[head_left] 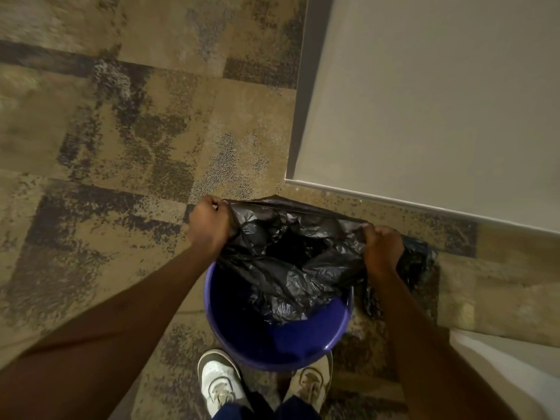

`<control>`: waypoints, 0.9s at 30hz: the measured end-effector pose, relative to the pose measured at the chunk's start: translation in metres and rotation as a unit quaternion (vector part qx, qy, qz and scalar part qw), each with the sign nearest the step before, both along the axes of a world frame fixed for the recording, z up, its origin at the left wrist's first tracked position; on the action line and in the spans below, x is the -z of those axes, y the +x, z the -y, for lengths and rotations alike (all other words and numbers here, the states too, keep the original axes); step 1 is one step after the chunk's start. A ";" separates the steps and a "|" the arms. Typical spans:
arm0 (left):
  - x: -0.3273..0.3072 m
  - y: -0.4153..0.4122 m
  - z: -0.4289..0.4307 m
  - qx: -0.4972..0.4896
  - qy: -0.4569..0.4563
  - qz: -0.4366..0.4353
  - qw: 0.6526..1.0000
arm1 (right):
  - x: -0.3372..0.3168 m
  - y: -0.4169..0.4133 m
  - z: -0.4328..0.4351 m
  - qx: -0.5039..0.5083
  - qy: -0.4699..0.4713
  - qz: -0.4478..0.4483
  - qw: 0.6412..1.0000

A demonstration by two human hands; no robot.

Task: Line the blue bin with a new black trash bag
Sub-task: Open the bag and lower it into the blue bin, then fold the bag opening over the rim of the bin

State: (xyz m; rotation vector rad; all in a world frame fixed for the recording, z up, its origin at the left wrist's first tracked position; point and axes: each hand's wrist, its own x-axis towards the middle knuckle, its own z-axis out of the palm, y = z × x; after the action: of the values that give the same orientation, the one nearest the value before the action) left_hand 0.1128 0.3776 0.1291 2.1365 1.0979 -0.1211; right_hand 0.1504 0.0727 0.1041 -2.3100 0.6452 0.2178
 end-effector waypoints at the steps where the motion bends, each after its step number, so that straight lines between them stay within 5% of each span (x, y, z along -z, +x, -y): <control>1: 0.004 0.004 -0.003 0.007 -0.010 -0.015 1.000 | 0.005 0.004 0.002 -0.017 -0.010 -0.012 1.000; 8: 0.024 0.003 -0.012 0.033 -0.063 -0.174 0.982 | 0.022 -0.014 0.020 -0.030 0.003 -0.278 0.960; 16: 0.022 -0.024 -0.014 -0.064 -0.137 -0.154 0.976 | 0.015 -0.059 0.020 0.127 0.214 -0.309 0.918; 20: -0.006 -0.053 0.013 0.107 0.177 -0.104 0.973 | 0.005 -0.082 0.018 0.232 0.229 -0.239 0.915; 23: -0.018 -0.080 0.057 0.163 0.270 -0.054 0.947 | -0.011 -0.112 0.009 0.300 0.230 -0.194 0.905; 27: -0.007 -0.105 0.102 0.053 0.037 -0.220 0.973 | -0.019 -0.152 0.000 0.241 0.338 -0.242 0.877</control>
State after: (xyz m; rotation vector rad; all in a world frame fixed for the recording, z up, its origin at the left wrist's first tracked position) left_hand 0.0076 0.2753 0.1364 2.2972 1.2449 -0.6382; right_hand -0.0020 0.0730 0.1235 -1.3646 1.1555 0.6766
